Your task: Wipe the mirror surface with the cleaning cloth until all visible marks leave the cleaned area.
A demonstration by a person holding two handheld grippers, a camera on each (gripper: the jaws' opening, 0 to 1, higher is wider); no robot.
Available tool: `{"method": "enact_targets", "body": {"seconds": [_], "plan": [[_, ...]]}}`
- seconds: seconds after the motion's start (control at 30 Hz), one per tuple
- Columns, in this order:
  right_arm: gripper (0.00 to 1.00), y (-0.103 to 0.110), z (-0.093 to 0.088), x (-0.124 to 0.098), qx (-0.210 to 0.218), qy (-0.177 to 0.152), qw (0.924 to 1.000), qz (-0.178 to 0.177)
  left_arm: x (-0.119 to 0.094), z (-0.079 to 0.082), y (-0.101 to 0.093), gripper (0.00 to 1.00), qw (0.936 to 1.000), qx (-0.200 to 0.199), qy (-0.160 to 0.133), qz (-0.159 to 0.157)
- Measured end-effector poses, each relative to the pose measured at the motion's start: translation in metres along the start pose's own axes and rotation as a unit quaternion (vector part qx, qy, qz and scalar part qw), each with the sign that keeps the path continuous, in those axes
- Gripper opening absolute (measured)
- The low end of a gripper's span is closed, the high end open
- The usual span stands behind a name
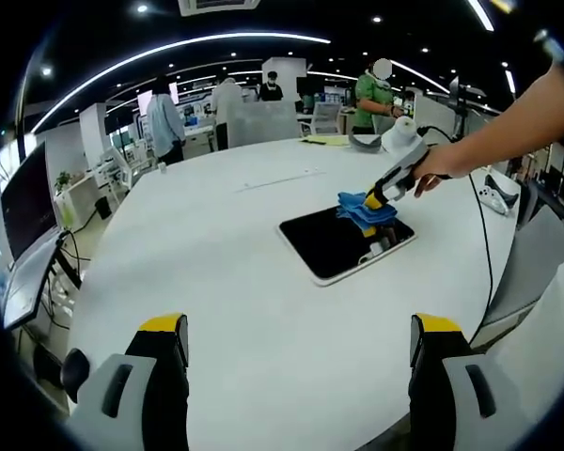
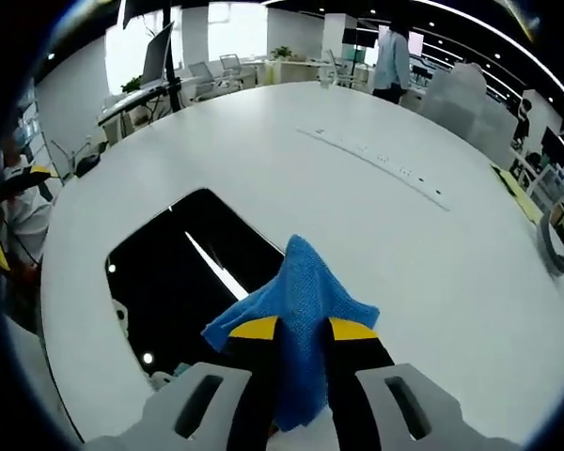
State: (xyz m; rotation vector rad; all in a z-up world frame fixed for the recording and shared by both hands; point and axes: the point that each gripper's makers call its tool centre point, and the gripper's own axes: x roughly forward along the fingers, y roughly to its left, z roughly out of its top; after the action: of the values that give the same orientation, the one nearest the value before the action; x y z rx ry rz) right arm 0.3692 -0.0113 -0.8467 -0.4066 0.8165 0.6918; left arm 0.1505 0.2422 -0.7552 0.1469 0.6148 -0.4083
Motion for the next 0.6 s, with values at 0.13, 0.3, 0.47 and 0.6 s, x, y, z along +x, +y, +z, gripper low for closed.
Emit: {"method": "enact_targets", "body": {"seconds": [0.13,0.3,0.47,0.6], "plan": [[0.18,-0.0035,-0.0015,-0.0009,0.013,-0.002,0.9999,-0.003,0.0003,0.0020,-0.0010,0.99,1.0000,0.002,0.000,-0.001],[0.18,-0.0026,-0.0013,-0.0030,0.004,0.002,1.0000,-0.005,0.0002,0.0033,-0.0016,0.99,1.0000,0.005,-0.001,-0.001],[0.16,0.0016,0.0046,-0.0069,-0.004,-0.006,1.0000,-0.006,-0.0009,0.0028,0.0001,0.99,1.0000,0.004,-0.002,0.002],[0.09,0.0005,0.0032,-0.0086,0.010,0.002,0.9999,-0.014,-0.0007,0.0013,-0.0004,0.99,1.0000,0.003,-0.001,0.002]]}}
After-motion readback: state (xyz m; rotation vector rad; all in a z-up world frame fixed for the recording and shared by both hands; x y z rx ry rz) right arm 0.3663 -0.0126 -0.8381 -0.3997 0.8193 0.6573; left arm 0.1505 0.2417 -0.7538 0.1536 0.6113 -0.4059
